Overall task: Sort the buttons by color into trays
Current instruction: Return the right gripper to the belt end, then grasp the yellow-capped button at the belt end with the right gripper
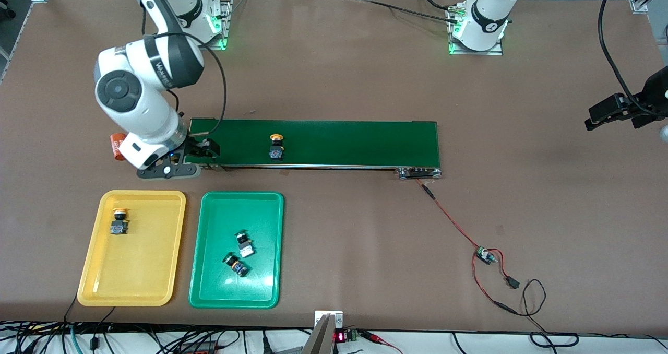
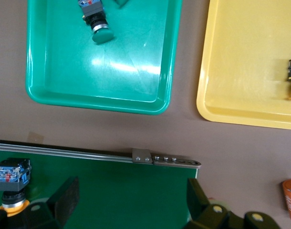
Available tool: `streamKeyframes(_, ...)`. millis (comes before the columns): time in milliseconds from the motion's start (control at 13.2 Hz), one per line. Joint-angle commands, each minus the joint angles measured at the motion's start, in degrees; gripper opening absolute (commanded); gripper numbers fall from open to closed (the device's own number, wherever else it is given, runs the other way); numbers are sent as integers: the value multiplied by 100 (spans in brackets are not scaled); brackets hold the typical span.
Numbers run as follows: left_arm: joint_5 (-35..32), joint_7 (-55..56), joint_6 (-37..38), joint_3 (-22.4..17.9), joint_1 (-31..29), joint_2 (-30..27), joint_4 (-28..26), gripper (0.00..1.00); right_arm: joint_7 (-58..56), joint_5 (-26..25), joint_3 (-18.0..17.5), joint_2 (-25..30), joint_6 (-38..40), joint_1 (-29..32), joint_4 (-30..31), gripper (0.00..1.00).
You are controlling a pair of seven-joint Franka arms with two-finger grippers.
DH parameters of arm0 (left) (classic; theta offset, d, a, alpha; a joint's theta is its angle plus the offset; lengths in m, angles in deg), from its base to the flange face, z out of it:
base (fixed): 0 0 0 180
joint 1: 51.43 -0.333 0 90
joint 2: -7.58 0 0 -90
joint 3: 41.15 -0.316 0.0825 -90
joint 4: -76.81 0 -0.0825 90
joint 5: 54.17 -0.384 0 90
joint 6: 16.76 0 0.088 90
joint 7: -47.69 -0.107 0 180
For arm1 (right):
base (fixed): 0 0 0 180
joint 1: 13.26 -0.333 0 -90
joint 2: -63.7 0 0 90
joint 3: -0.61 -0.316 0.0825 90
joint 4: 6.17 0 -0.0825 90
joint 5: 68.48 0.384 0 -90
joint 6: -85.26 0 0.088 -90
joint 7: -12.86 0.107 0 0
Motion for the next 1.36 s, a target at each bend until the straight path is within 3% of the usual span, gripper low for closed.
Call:
streamKeyframes(0, -5, -108, -14, 13, -53, -61, -65, 100, 69, 103, 9, 954, -441, 198, 1265, 100)
streamKeyframes(227, -5, -108, -5, 13, -44, -61, -65, 100, 234, 568, 9, 1403, -424, 278, 1829, 100)
streamKeyframes(455, -14, -108, -14, 13, -44, -61, -65, 100, 929, 587, -254, 1360, -459, 278, 1847, 100)
streamKeyframes(910, -14, -117, 12, 31, -17, -87, -48, 100, 1115, 578, -553, 544, -1266, 129, 1742, 100)
streamKeyframes(1289, -14, -117, 56, 31, -17, -96, -48, 100, 1106, 517, -554, 51, -1460, -30, 1426, 100)
